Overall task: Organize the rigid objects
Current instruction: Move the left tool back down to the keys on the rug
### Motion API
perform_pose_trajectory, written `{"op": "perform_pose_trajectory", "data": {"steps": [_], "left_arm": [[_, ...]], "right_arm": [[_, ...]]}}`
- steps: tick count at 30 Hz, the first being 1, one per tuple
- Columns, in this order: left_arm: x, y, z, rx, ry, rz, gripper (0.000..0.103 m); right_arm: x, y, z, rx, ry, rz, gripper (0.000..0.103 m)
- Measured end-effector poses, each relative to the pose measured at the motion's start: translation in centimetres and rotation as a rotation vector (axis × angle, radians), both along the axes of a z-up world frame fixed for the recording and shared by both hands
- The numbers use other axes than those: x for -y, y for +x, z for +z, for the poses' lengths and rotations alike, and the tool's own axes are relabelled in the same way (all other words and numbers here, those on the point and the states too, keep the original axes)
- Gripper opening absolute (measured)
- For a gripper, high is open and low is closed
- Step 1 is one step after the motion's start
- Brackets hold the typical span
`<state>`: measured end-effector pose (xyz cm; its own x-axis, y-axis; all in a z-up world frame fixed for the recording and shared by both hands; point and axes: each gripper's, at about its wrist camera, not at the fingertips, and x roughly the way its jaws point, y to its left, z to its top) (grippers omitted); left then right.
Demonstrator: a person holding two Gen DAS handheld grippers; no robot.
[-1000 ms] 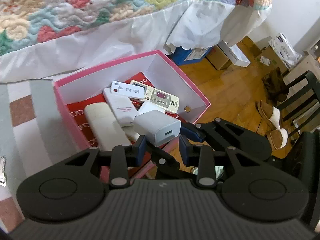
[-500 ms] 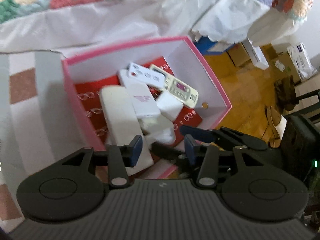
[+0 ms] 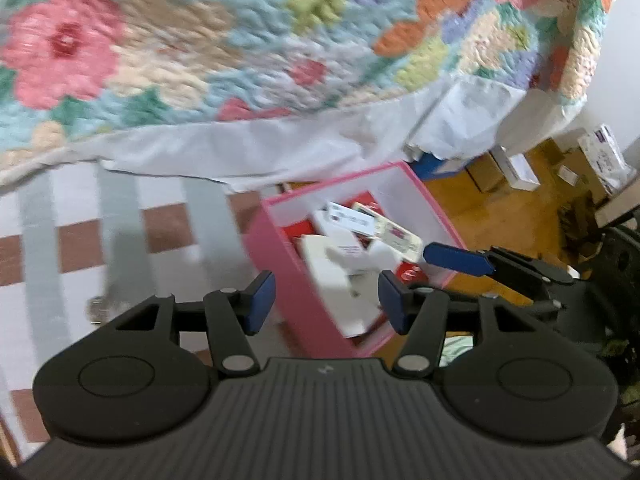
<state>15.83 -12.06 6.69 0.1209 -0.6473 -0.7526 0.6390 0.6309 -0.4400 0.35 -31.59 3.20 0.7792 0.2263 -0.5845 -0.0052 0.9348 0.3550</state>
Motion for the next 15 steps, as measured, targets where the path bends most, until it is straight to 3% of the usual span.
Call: {"op": "perform_pose_trajectory", "data": {"steps": [4, 8, 15], "left_arm": [[-3.7, 1.0, -0.1, 0.043, 0.008, 0.048, 0.062], [-6.6, 3.0, -2.0, 0.067, 0.015, 0.125, 0.065], [-10.5, 6.5, -8.7, 0.013, 0.100, 0.233, 0.067]], "right_arm": [[-4.8, 2.4, 0.2, 0.014, -0.077, 0.175, 0.073], [-8.8, 6.2, -1.7, -0.051, -0.100, 0.333, 0.074], [-14.1, 10.1, -8.3, -0.135, -0.146, 0.416, 0.074]]}}
